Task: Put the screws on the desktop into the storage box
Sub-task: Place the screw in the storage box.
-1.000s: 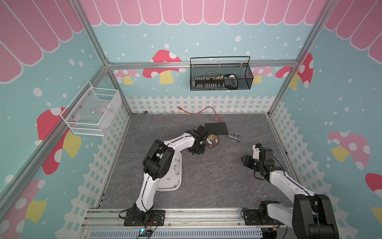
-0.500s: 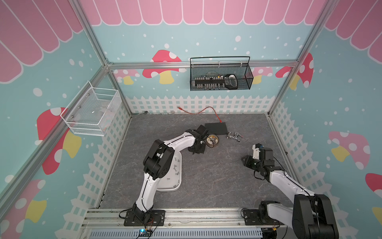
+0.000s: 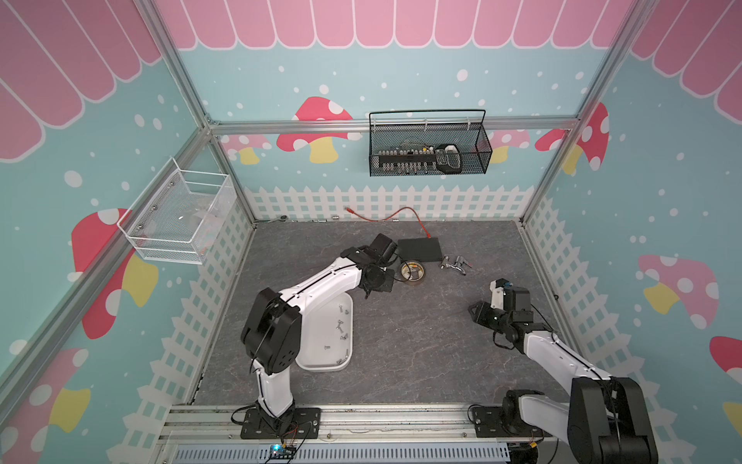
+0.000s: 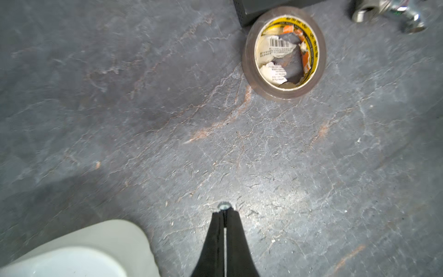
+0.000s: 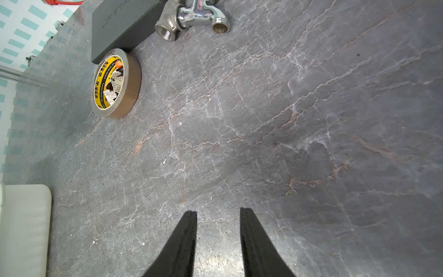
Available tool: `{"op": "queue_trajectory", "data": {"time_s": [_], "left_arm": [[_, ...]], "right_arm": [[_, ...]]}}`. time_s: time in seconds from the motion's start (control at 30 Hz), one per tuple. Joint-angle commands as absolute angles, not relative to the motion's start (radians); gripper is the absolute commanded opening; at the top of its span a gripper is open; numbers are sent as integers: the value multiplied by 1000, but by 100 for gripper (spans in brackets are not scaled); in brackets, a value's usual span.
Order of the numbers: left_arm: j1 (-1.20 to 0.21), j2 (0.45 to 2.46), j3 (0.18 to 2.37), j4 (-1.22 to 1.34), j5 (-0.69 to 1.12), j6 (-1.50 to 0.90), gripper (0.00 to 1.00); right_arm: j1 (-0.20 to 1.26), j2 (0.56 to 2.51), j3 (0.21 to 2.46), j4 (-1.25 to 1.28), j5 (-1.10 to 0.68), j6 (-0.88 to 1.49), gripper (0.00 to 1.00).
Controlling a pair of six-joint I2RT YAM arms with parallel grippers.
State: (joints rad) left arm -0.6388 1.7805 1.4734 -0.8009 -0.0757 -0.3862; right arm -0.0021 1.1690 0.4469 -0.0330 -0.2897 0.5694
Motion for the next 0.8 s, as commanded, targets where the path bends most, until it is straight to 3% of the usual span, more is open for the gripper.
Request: {"op": "queue_trajectory", "data": {"time_s": [0.0, 0.27, 0.47, 0.57, 0.7, 0.77], "left_arm": [[-636, 1652, 1347, -809, -133, -455, 0], [-551, 1300, 979, -766, -155, -583, 0], [-512, 1257, 881, -745, -170, -615, 2], [-506, 1262, 900, -743, -160, -602, 43], [-505, 1207, 926, -742, -227, -578, 59], [-505, 1166, 934, -737, -273, -569, 60]], "right_arm": [[-9, 1168, 443, -35, -304, 566, 36], [-9, 1170, 446, -35, -313, 566, 36], [-9, 1156, 445, -40, -301, 565, 36], [-9, 1150, 449, -47, -293, 559, 38], [-9, 1116, 451, -47, -274, 553, 41], [-10, 1081, 455, -46, -240, 551, 42]]}}
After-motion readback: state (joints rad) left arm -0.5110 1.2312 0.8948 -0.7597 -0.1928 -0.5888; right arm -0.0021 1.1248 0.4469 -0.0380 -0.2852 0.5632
